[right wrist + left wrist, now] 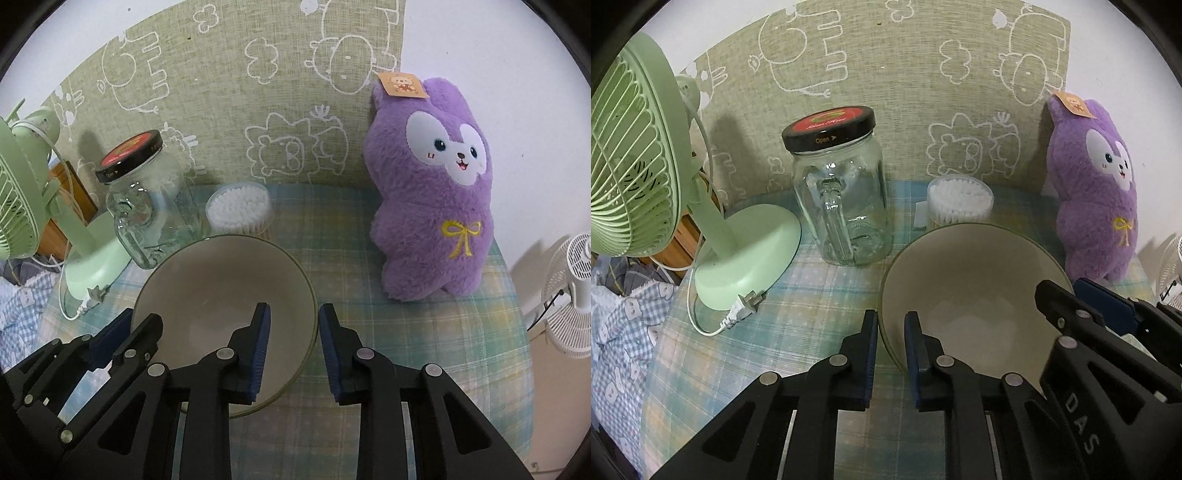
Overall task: Organize plates and bowls
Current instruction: 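Close both tools on the rim of the small pale bowl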
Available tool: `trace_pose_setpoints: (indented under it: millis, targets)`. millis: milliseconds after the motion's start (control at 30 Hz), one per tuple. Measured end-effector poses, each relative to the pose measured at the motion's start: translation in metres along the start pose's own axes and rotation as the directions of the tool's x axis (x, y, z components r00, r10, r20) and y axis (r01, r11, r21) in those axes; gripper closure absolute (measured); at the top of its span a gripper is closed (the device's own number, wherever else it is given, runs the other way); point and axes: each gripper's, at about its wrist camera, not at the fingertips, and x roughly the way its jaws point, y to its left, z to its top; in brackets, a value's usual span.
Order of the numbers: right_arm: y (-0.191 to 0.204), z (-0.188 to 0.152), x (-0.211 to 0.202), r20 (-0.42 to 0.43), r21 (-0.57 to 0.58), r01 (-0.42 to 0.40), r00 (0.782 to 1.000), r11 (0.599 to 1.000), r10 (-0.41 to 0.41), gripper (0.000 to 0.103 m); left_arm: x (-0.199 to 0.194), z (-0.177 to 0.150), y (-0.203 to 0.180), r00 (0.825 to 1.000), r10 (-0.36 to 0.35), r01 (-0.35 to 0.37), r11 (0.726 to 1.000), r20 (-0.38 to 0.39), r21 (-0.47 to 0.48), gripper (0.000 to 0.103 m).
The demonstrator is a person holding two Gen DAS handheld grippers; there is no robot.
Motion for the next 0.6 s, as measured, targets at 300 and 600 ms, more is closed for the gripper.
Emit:
trace_pose_setpoints:
  millis: [300, 600]
  targets:
    - [-0.002, -0.005, -0.006, -0.029, 0.037, -0.001, 1.000, 0.999, 0.002, 0.073, -0.009, -0.002, -0.001, 1.000, -0.008, 0.009, 1.000, -0.005, 0.010, 0.091]
    - [0.002, -0.024, -0.026, -0.040, 0.036, 0.004, 0.999, 0.999, -0.003, 0.073, -0.029, -0.016, 0.002, 1.000, -0.016, 0.016, 1.000, -0.025, 0.004, 0.091]
